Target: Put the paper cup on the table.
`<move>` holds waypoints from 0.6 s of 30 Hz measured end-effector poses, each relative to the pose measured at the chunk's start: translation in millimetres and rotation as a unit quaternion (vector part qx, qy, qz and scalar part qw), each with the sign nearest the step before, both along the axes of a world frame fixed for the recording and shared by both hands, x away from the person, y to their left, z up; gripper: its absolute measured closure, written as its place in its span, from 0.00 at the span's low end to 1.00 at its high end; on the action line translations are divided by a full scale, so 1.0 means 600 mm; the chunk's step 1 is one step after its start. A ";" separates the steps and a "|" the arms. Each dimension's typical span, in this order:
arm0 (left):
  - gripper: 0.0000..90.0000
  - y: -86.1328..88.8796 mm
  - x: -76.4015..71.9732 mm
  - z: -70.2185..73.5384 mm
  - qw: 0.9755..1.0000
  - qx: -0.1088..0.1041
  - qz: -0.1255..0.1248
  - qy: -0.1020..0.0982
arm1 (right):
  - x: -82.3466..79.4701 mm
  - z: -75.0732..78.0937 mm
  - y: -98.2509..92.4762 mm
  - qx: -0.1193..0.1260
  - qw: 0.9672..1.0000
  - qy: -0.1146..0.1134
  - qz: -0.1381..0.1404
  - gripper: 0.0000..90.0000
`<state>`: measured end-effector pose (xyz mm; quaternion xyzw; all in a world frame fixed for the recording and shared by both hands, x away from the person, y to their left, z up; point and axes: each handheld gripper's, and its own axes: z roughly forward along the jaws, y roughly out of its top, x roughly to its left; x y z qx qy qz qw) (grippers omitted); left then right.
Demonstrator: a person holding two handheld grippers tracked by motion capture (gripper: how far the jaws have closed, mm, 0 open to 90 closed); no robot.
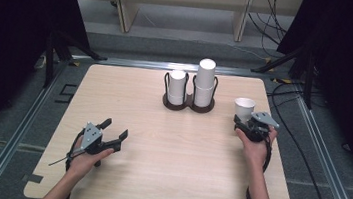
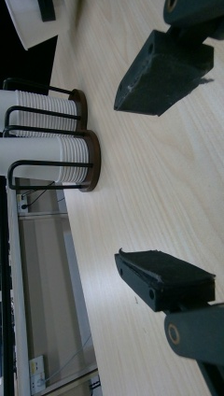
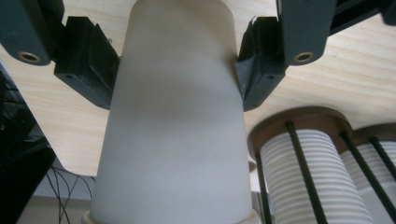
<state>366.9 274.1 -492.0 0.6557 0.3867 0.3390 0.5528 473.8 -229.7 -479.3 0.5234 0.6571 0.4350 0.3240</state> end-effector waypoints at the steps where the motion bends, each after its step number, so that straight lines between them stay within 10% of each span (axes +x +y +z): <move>1: 0.24 0.001 0.000 0.001 1.000 -0.001 0.000 -0.001 | 0.004 0.000 -0.002 -0.013 1.000 0.004 0.005 0.38; 10: 0.24 -0.002 0.000 0.000 1.000 -0.001 -0.002 0.001 | 0.014 -0.001 0.011 -0.013 0.999 0.051 -0.010 0.38; 18: 0.24 -0.003 0.000 -0.001 1.000 0.004 -0.006 0.001 | 0.019 -0.002 0.007 -0.030 0.999 0.042 -0.002 0.36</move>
